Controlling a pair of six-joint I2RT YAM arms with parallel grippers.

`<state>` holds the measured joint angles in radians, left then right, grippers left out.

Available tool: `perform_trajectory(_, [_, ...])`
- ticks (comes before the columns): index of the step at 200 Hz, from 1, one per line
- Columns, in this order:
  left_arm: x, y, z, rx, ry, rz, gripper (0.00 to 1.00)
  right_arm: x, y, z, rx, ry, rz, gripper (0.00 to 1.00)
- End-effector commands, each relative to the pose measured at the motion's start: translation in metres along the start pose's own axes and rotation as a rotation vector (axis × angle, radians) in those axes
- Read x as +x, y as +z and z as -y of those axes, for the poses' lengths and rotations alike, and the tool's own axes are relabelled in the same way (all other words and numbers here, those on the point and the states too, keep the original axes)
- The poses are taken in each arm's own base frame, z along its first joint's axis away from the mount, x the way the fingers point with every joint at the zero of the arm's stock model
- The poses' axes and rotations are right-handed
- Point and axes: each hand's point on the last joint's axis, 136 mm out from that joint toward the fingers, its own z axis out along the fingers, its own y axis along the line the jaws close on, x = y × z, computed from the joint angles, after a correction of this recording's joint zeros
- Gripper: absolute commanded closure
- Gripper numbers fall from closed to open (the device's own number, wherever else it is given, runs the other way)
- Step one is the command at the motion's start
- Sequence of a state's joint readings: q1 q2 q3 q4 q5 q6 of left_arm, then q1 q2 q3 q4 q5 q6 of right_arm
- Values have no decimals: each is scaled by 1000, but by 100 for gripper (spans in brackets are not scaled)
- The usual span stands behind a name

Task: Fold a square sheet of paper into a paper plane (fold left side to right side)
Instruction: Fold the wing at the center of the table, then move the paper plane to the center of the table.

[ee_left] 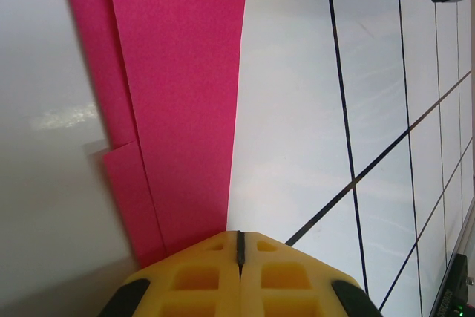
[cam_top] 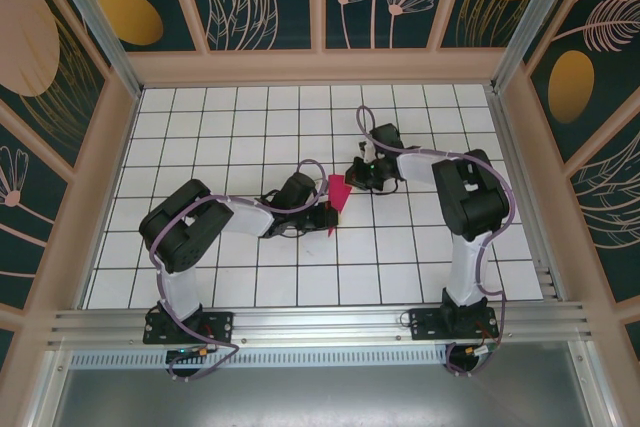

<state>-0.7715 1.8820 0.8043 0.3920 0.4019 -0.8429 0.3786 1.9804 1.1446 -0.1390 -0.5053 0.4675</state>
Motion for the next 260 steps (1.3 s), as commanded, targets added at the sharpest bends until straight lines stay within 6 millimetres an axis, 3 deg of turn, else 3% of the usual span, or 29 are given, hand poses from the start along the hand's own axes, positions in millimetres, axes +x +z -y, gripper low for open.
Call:
perform_trajectory(1, [50,-4,-46,-152,-94,-148,100,-44,-8,52,151,23,142,99])
perform_trajectory(34, [50,-6,-37,-118,-89,-149,100,-41,-6,52,132,21,128,99])
perform_trajectory(72, [53,-13,-27,-91,-52,-153,92,-32,1,58,127,35,104,99])
perform_trajectory(100, [64,-18,-15,-35,-28,-184,91,-31,2,58,123,35,102,99])
perform_trajectory(151, [74,-29,-13,-24,-5,-196,91,-41,-5,27,2,2,115,95])
perform_trajectory(171, [71,-33,-14,-45,5,-178,91,-51,-15,13,-25,-22,141,83])
perform_trajectory(175, [65,-38,-6,-29,19,-156,91,-54,-19,10,-27,-30,151,80])
perform_trajectory(201, [49,-47,-1,-64,54,-84,89,-75,-46,-3,27,-72,224,65])
perform_trajectory(224, [28,-61,-2,-132,84,28,84,-89,-81,0,154,-79,312,49])
perform_trajectory(243, [3,-78,-4,-203,92,166,76,-84,-101,1,209,-56,344,44])
perform_trajectory(260, [-20,-96,-10,-287,76,300,69,-66,-104,-4,232,-36,332,40])
